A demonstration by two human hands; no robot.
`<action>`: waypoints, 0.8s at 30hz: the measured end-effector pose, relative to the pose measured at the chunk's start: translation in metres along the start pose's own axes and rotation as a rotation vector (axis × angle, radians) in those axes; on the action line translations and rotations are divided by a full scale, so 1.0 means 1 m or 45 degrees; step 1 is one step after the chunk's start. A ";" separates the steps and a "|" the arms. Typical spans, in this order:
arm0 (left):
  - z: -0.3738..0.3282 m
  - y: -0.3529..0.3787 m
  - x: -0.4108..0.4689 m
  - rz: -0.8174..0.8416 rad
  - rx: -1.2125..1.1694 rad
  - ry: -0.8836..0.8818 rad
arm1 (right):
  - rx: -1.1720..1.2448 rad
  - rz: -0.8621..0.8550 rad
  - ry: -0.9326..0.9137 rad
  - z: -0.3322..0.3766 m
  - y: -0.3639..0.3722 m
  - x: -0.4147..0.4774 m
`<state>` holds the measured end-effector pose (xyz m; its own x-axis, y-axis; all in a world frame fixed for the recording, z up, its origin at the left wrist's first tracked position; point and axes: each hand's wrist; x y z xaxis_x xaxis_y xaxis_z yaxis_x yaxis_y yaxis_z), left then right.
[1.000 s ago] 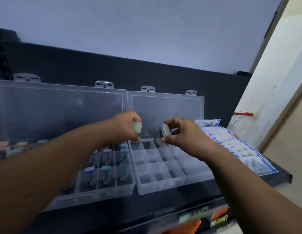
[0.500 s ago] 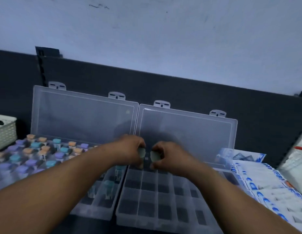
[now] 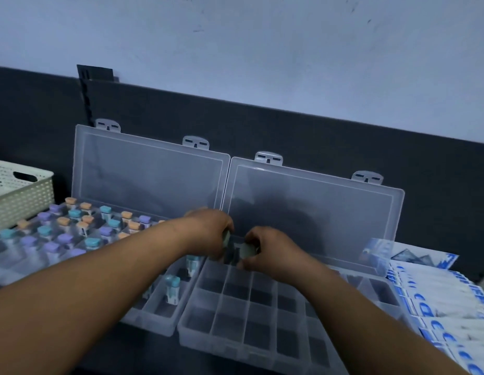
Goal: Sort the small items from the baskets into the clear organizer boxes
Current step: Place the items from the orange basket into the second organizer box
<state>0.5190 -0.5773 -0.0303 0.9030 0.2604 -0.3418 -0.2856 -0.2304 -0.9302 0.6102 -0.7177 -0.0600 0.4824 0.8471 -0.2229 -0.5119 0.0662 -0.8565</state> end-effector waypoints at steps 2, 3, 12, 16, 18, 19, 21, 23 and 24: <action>-0.001 0.000 0.001 -0.001 0.018 -0.014 | 0.012 0.003 -0.005 -0.001 0.001 0.000; -0.001 0.000 0.001 -0.005 0.045 -0.023 | 0.015 0.005 -0.010 -0.002 0.001 0.000; -0.003 0.007 0.009 0.116 0.081 -0.024 | 0.025 0.019 -0.021 -0.002 0.001 0.000; -0.002 0.007 0.009 0.087 0.051 0.011 | 0.019 0.036 -0.008 -0.002 0.000 0.000; 0.000 0.007 0.009 0.071 0.047 0.013 | 0.009 0.046 -0.004 -0.001 -0.002 -0.001; 0.002 0.008 0.008 0.063 0.036 0.010 | 0.007 0.049 -0.007 -0.001 -0.003 -0.003; 0.004 0.008 0.003 0.032 0.009 0.009 | -0.006 0.041 -0.010 0.003 -0.005 -0.007; 0.007 0.007 -0.004 -0.020 -0.005 0.014 | -0.040 0.015 -0.004 0.010 -0.008 -0.011; 0.009 0.006 -0.009 -0.058 -0.022 0.022 | -0.062 -0.002 -0.006 0.015 -0.010 -0.013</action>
<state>0.5062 -0.5727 -0.0343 0.9203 0.2547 -0.2968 -0.2388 -0.2350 -0.9422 0.5981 -0.7220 -0.0418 0.4799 0.8494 -0.2197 -0.4761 0.0418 -0.8784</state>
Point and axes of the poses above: each hand's wrist, its own x-axis towards the middle knuckle, its own y-axis out of the palm, z = x × y, and after that the axes turned 14 degrees about z, right-handed
